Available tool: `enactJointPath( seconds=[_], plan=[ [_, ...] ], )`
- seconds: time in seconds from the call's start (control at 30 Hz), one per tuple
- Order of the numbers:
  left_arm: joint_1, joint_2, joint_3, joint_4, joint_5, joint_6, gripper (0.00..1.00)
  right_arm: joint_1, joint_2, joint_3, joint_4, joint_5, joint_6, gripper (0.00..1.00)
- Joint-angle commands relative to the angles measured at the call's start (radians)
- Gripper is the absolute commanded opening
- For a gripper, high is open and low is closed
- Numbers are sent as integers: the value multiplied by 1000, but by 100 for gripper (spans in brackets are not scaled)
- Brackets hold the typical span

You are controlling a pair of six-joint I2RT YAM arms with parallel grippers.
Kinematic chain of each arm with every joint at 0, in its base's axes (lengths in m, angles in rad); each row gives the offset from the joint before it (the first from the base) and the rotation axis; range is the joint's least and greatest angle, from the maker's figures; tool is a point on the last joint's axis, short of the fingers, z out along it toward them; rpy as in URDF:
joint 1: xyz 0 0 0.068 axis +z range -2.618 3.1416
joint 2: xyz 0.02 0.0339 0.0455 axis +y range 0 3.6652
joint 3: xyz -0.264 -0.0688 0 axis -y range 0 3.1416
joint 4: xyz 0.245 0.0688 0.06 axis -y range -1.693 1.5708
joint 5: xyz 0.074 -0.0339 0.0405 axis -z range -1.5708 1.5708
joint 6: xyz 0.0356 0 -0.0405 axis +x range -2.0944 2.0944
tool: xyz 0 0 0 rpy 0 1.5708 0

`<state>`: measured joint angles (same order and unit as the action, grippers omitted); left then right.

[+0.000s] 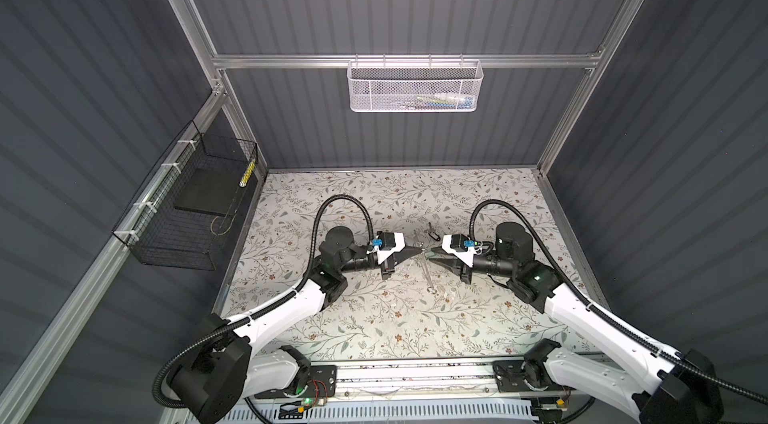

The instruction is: Put the keys on the keyring

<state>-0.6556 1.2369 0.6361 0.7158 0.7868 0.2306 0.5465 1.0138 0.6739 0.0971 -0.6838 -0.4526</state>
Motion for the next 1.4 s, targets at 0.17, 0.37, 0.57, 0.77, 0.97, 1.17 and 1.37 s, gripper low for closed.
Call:
enactJointPath(
  seconds=[0.17,0.37,0.57,0.77,0.97,1.17,1.37],
  plan=[
    [1,18,-21,118,35,-55,0,10,6,-17,161,-81,72,26],
    [1,17,-21,128,38,-58,0,15,25,-8,161,-106,72,20],
    [1,13,-22,128,41,-61,0,21,29,-7,168,-115,74,15],
    [1,19,-21,129,55,-65,0,23,31,-11,198,-123,90,15],
    [1,19,-19,129,66,-63,0,21,38,-11,210,-143,101,14],
    [1,16,-17,127,66,-60,0,22,45,-5,169,-149,78,5],
    [36,-28,-10,0,22,-4,35,34,20,-18,133,-74,-5,0]
  ],
)
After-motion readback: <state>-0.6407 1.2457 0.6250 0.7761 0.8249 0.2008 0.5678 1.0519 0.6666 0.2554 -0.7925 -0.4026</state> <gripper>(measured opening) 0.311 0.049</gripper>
